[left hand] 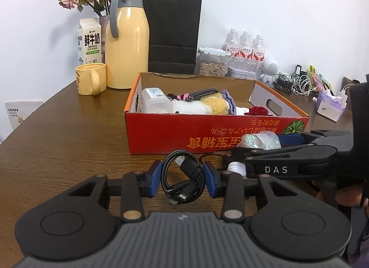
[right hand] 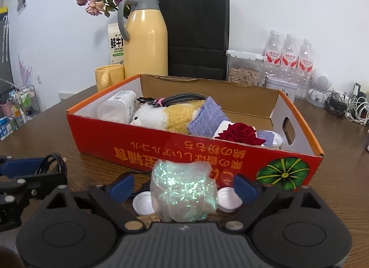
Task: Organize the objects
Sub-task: 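Carry the cable and glittery bag into the box and open both tools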
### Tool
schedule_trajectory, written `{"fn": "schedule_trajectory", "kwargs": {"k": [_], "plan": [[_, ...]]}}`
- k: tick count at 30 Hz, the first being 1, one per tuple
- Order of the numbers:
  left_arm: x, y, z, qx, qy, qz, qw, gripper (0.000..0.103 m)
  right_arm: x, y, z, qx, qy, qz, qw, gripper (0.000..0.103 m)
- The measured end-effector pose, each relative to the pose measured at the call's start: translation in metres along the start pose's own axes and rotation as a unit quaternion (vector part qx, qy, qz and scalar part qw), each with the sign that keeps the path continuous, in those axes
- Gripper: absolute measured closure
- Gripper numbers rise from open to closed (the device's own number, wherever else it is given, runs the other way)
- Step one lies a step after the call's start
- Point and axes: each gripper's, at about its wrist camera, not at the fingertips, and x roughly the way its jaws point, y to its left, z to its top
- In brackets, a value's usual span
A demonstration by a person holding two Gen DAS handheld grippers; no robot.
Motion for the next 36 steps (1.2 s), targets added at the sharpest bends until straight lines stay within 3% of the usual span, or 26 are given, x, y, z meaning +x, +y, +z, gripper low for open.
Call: {"fn": "schedule_trajectory", "kwargs": {"k": [4, 11, 24, 29, 36], "plan": [[0.003, 0.002, 0.001, -0.003, 0.001, 0.0, 1.0, 0.063, 0.0, -0.001, -0.001, 0.005, 0.0, 0.008, 1.0, 0.052], [0.005, 0.004, 0.006, -0.005, -0.004, 0.0, 1.0, 0.063, -0.007, 0.001, -0.003, -0.002, -0.01, 0.009, 1.0, 0.061], [0.014, -0.011, 0.055, 0.01, -0.059, -0.007, 0.9982, 0.063, -0.042, -0.003, 0.036, -0.017, -0.089, 0.011, 0.996, 0.062], [0.031, -0.02, 0.075, 0.009, -0.072, -0.006, 0.9973, 0.063, -0.034, -0.016, 0.06, -0.007, -0.108, -0.003, 0.994, 0.062], [0.082, -0.023, 0.102, -0.015, -0.056, 0.024, 0.998, 0.063, 0.009, -0.04, 0.084, 0.02, -0.104, -0.036, 0.994, 0.062]]}}
